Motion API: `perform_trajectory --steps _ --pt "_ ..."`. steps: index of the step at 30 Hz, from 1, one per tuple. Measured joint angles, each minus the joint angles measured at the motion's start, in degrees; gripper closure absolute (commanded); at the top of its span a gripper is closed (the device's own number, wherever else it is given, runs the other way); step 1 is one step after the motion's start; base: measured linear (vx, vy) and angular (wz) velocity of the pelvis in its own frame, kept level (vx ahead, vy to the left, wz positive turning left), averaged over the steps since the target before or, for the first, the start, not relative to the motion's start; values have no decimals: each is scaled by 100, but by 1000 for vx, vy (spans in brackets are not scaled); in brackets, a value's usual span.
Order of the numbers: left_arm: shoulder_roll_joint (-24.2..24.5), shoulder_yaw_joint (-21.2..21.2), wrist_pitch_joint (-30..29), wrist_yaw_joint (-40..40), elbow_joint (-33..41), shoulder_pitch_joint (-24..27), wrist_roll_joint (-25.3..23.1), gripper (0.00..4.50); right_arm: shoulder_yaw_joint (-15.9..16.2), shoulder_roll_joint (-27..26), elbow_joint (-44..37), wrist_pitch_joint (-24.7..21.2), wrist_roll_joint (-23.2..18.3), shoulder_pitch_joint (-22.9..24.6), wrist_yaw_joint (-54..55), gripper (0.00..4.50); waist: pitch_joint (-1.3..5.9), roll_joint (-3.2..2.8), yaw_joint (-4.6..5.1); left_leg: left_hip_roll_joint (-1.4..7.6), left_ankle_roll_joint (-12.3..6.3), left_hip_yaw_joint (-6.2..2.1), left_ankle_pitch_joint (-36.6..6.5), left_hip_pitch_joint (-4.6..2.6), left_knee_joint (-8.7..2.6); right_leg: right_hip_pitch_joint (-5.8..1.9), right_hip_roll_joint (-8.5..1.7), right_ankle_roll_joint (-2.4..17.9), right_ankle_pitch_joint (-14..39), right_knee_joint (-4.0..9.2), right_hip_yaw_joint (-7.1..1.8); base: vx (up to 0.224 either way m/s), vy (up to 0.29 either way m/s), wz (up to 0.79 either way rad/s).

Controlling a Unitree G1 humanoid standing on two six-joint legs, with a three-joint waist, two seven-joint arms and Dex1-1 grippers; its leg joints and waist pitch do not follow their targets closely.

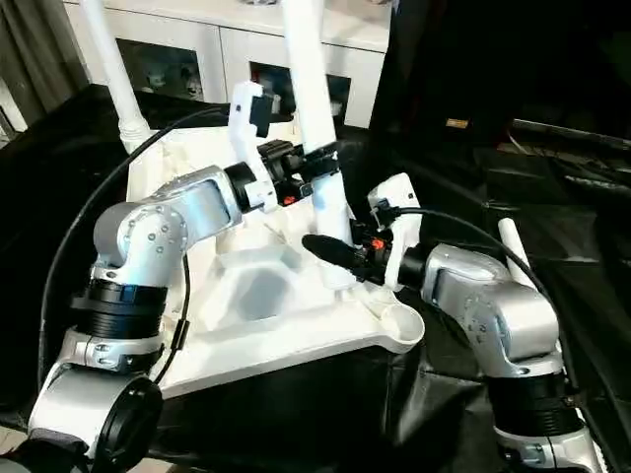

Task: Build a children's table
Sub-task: Pick table leg

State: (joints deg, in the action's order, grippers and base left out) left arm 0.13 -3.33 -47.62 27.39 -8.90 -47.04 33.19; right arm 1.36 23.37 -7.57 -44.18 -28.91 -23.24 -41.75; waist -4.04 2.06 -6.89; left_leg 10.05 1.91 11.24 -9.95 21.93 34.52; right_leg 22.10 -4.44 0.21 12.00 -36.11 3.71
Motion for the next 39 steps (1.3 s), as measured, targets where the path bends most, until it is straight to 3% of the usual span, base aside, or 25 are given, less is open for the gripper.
perform_trajectory --steps 4,8,12,21,38,39 --pt "187 67 -100 372 46 0 95 262 -1 -12 12 -3 -76 0 -92 139 0 0 15 0 0 0 0 0 0 0 0 0 0 0 0 0 0 0" --pt "406 275 -145 888 92 -32 130 262 -1 74 12 -36 -189 -55 -262 130 0 0 13 0 0 1 0 2 0 2 0 0 0 0 -1 0 0 0" --pt "592 549 -136 1381 186 -67 211 262 -22 446 -58 -336 -473 -154 -626 129 0 0 3 0 -1 1 0 2 1 0 0 0 0 0 -1 0 0 0" --pt "707 916 -117 1976 193 -81 210 262 -90 758 -173 -991 -935 -98 -997 129 0 0 23 0 -1 1 1 1 1 0 0 1 0 0 -1 0 0 0" --pt "833 1038 -86 2274 275 -82 207 262 -88 893 -365 -1088 -1065 -17 -1056 129 0 0 18 0 -1 1 1 1 2 0 0 2 -1 -1 -1 0 0 0" --pt "834 1062 -87 2302 275 -82 206 262 -84 893 -367 -1088 -1081 25 -1065 146 0 0 18 0 -1 1 1 2 2 0 0 2 -1 -1 -1 0 0 0"
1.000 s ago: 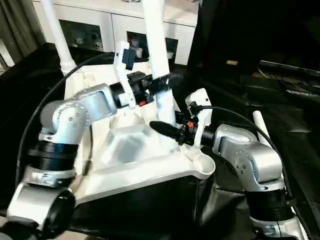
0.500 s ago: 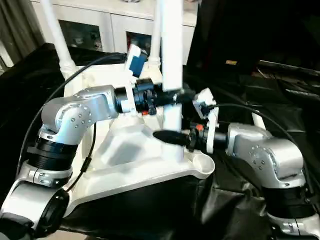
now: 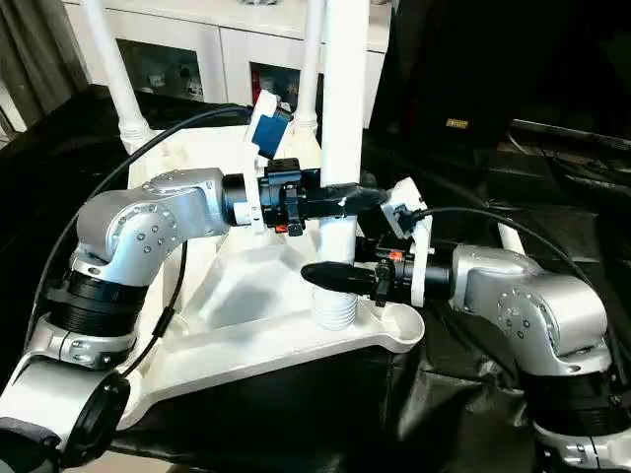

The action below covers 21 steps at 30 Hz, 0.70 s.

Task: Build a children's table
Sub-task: Pick table leg

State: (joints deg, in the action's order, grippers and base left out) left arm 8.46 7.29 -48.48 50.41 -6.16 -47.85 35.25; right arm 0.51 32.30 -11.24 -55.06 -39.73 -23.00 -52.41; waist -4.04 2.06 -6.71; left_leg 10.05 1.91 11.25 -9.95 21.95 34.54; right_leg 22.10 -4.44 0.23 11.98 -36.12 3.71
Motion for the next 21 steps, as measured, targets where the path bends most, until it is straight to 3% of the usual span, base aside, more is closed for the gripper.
perform_trajectory --steps 12,21 --pt "-22 27 -5 5 0 0 -1 264 27 -13 -41 2 -79 46 -67 243 0 0 0 0 0 0 0 0 1 0 0 0 0 0 0 0 0 0" --pt "-50 44 212 31 0 16 -29 264 40 -13 -63 187 -29 49 -72 254 0 0 -1 0 -1 0 1 0 2 0 0 0 0 0 0 0 0 0"
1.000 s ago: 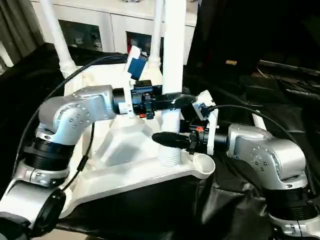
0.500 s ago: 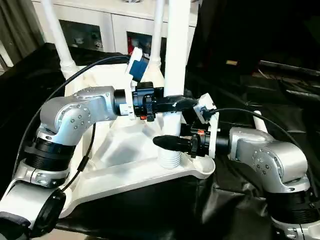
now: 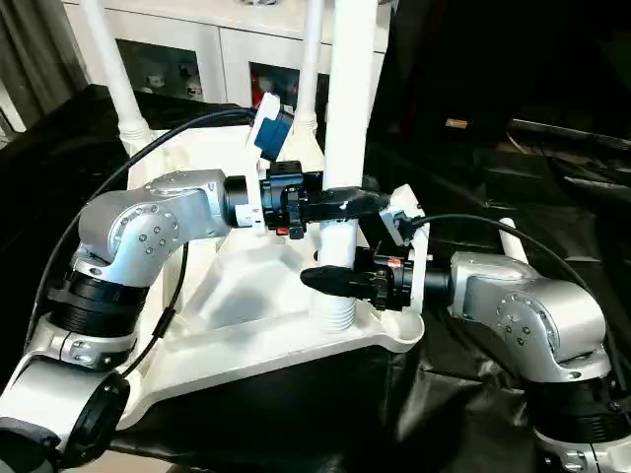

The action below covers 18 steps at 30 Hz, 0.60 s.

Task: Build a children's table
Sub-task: Pick table leg

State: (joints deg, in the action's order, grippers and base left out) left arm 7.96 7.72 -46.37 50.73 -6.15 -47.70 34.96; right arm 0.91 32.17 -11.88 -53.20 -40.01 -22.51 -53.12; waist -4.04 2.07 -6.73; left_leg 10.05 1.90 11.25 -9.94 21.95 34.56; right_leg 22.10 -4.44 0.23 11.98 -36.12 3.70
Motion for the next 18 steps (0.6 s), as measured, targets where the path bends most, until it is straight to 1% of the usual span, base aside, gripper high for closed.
perform_trajectory --steps 2,3,5,6,7,8,11,12,14,18 --pt "-40 -22 30 -22 0 21 -7 264 4 -1 27 45 25 -8 -10 255 0 0 3 0 0 0 0 0 0 0 0 0 0 0 0 0 0 0" --pt "-73 -67 22 -60 -1 21 -6 194 4 -17 65 97 32 -24 -15 255 0 0 3 0 0 0 0 0 0 0 0 0 0 0 0 0 0 0" --pt "-233 -266 2 -159 -31 20 51 191 -28 -160 136 188 36 -99 38 255 -1 2 8 0 0 0 0 1 1 0 0 1 -1 -1 1 0 0 0" --pt "-365 -397 4 -230 -39 21 159 191 -51 -264 173 261 36 -151 103 255 -1 2 9 0 -1 0 1 1 2 0 0 1 -1 -1 0 0 0 0" --pt "-492 -523 16 -292 -54 21 256 184 -72 -332 178 335 33 -185 155 256 -1 2 9 0 -1 0 0 2 2 0 0 2 -1 -1 0 0 0 0" --pt "-580 -605 49 -349 -64 21 337 159 -97 -379 172 396 31 -207 186 256 -1 2 6 0 -1 0 0 2 2 0 0 2 -1 -1 1 0 0 0" --pt "-1189 -1212 829 -830 -149 5 626 151 -295 -735 294 546 41 -199 560 257 -2 9 6 0 -3 -1 1 6 6 0 -1 3 -2 -1 2 0 0 0" --pt "-1351 -1385 1101 -1033 -147 -46 728 151 -312 -865 368 590 40 -181 701 257 -2 8 5 0 -4 -1 1 6 7 0 -2 3 -2 -1 2 0 0 0" --pt "-1439 -1502 1281 -1228 -142 -87 814 151 -318 -954 405 615 39 -169 829 257 0 4 7 0 -4 -1 1 5 6 0 -2 3 -2 -1 2 0 0 0" --pt "-1543 -1883 1701 -1650 -141 -93 823 151 -558 -1366 405 932 61 -159 1275 259 0 4 27 2 -4 -1 1 5 6 0 -2 1 -4 -1 4 0 0 0"
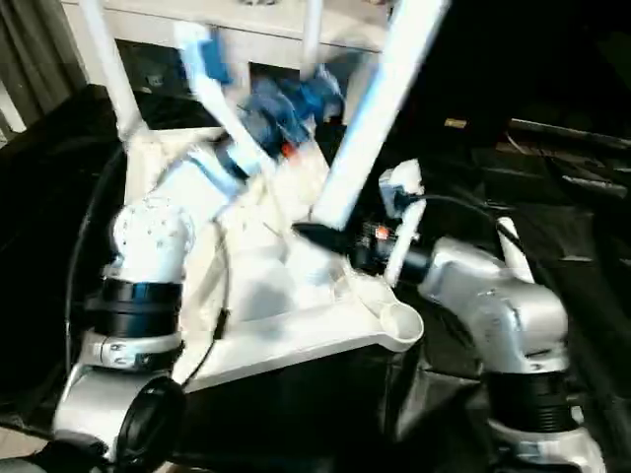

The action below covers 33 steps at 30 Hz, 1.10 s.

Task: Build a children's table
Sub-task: Pick table leg, then insert table leg to table base

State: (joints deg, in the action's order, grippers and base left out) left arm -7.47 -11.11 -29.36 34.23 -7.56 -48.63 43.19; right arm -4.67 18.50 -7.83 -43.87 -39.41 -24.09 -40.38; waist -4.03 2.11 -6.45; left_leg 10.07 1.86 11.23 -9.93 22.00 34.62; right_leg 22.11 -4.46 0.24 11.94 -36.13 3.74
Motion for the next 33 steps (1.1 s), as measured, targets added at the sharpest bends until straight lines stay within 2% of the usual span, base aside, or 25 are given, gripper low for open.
perform_trajectory --steps 2,3,5,6,8,9,12,16,19,22,27,33 --pt "-5 -217 99 -162 -12 -23 149 151 -12 -107 14 248 199 16 280 259 0 0 -2 0 1 0 0 0 0 0 0 -1 -1 0 1 0 0 0" --pt "3 -377 142 -274 -46 -93 192 151 -22 -143 71 531 425 58 465 259 0 0 -4 0 1 0 0 1 0 0 0 -1 -1 0 1 0 0 0" --pt "102 -405 268 -479 -157 -259 -30 151 -25 -143 264 1052 875 159 753 259 0 1 -36 0 1 2 1 5 1 -3 0 -2 0 3 0 0 0 0" --pt "397 -115 446 -559 -216 -286 -542 151 41 -66 382 1314 1193 225 897 259 1 0 -39 0 0 6 2 4 0 -8 -1 -5 1 5 -4 0 0 0" --pt "894 428 582 -461 -256 -171 -1216 151 64 61 434 1432 1475 340 1079 259 1 0 -23 -1 -3 7 3 6 0 -9 -1 -13 -1 10 -7 0 0 0" --pt "1342 1022 644 -136 -198 38 -1727 151 66 168 436 1435 1620 425 1221 259 3 0 -13 -1 -4 6 3 3 -2 -11 -1 -24 1 13 -7 0 0 0" --pt "1884 2044 552 455 -224 606 -2422 151 6 326 455 1416 1827 588 1494 259 3 -1 2 -1 -3 8 3 6 -6 -4 -1 -27 1 9 -9 0 0 0" --pt "2256 3025 -23 889 -55 1133 -2523 151 -294 339 456 1353 1869 826 1745 259 3 -5 -2 -1 -2 10 4 9 -9 3 -1 -23 3 3 -9 0 0 0" --pt "2499 3616 -95 1200 -28 1336 -2780 151 -310 423 424 1322 1936 1074 1726 259 4 -19 17 0 2 9 6 4 -9 2 0 -23 2 1 -10 0 0 0" --pt "2558 3839 -239 1305 60 1381 -2962 151 -203 429 303 1258 1937 1242 1662 259 10 -42 53 0 4 9 7 0 -9 -1 -1 -19 -5 1 -10 0 0 0" --pt "2532 3877 -974 1414 817 1435 -2678 151 -95 464 84 1135 1949 1328 1652 259 17 -55 116 0 4 9 7 -4 -8 -4 -1 -15 -9 0 -10 0 0 0" --pt "2547 4071 -1292 1321 1024 1463 -2764 151 -55 467 69 1066 1983 1387 1655 259 27 -71 137 -1 4 8 7 -3 -9 -4 0 -15 -8 0 -10 0 0 0"
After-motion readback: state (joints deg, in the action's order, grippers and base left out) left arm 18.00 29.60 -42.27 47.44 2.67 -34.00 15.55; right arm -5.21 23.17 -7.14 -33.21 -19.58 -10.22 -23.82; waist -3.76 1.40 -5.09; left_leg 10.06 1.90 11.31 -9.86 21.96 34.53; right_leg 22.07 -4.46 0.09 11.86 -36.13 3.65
